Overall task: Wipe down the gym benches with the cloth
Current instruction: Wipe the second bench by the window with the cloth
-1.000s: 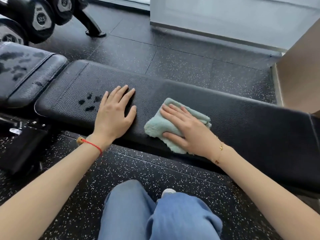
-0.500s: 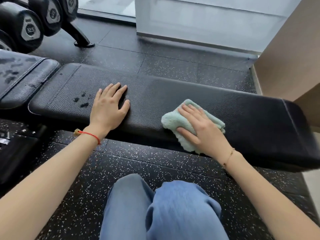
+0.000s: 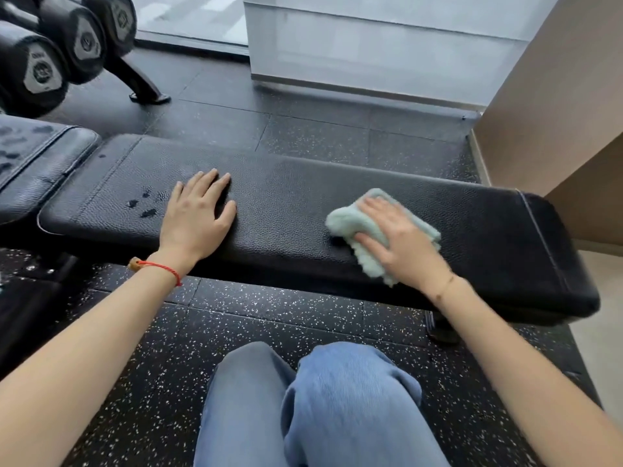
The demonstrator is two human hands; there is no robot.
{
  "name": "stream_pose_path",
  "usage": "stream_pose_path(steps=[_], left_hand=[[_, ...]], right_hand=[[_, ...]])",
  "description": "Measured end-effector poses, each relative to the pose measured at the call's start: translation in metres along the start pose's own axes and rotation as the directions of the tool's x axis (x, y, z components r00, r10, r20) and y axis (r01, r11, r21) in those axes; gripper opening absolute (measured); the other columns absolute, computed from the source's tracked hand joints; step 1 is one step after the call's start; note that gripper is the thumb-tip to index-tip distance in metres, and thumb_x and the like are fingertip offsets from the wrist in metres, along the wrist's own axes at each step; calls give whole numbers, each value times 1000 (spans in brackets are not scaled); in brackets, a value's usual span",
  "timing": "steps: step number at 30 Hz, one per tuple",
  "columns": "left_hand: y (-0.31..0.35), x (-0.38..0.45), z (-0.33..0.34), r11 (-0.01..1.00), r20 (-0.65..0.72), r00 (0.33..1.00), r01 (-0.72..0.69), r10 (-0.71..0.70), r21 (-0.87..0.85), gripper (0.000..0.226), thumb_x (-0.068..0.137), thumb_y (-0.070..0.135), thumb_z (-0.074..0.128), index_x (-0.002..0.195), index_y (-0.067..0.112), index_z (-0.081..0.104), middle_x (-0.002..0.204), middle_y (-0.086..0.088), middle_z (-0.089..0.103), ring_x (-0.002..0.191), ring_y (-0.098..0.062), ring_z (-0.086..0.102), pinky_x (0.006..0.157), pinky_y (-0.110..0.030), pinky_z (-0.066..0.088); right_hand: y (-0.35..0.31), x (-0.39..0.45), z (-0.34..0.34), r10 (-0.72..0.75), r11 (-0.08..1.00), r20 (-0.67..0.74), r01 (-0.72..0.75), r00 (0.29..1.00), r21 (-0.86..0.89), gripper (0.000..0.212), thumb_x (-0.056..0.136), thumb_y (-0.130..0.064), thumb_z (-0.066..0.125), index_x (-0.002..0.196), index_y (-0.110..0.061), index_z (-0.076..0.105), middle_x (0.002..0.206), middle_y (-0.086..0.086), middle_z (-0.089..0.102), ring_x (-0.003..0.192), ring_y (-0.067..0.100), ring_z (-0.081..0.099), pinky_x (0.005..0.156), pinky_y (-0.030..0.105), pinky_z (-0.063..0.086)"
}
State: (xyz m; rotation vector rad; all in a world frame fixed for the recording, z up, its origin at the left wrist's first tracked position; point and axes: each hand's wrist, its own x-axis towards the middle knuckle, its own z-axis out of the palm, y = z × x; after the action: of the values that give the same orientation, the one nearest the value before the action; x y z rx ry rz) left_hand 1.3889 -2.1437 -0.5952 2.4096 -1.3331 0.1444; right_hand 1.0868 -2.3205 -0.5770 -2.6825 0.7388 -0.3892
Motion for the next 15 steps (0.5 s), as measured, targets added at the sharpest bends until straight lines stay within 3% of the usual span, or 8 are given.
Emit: stream_pose_path(steps=[2,4,8,11,13,15], left_hand=[[2,0,0,1000,1,1000,3,-3,10,52,98,37,46,147,21,39,156,-5,34,146,-23,25,121,-45,12],[4,0,0,1000,2,1000,8,-8,17,52,98,36,46,148,20,39,156,-6,34,146,-23,24,121,-46,12],[4,-1,-3,1000,6,1000,6,-6,7,52,98,35,47,148,20,39,156,-5,34,147,-23,24,121,-45,11],[4,-1,-4,1000,9,1000,-1,0,10,52,98,35,47,148,20,39,156,-5,33,147,-23,24,121,-45,12],[4,0,-3,1000,13,1000,-9,9,12,52,98,36,47,148,21,39,156,-6,33,146,-24,24,121,-45,12],[3,0,-3,1000,17,1000,-9,9,10,54,98,38,44,148,21,38,156,-6,33,146,-24,24,122,-46,12]], right_hand=[[22,18,-10,153,988,-55,-154,987,-24,61,96,-43,52,148,-13,38,157,7,33,149,19,20,124,39,13],[16,55,-5,206,975,-81,-212,975,-65,61,98,-44,48,149,-13,35,158,8,30,149,22,18,124,38,9],[-44,93,28,44,998,3,-44,999,-33,61,99,-43,47,149,-12,34,159,8,28,150,21,16,124,36,5],[-58,47,28,-130,991,29,129,991,44,62,97,-42,52,149,-13,37,158,5,30,150,17,17,124,32,4],[-36,6,14,-142,989,16,141,990,36,63,96,-49,50,149,-17,38,158,0,32,149,11,17,124,32,8],[-1,-25,-6,-43,999,-8,43,999,25,65,95,-53,48,148,-16,40,156,1,35,148,11,21,124,33,13]])
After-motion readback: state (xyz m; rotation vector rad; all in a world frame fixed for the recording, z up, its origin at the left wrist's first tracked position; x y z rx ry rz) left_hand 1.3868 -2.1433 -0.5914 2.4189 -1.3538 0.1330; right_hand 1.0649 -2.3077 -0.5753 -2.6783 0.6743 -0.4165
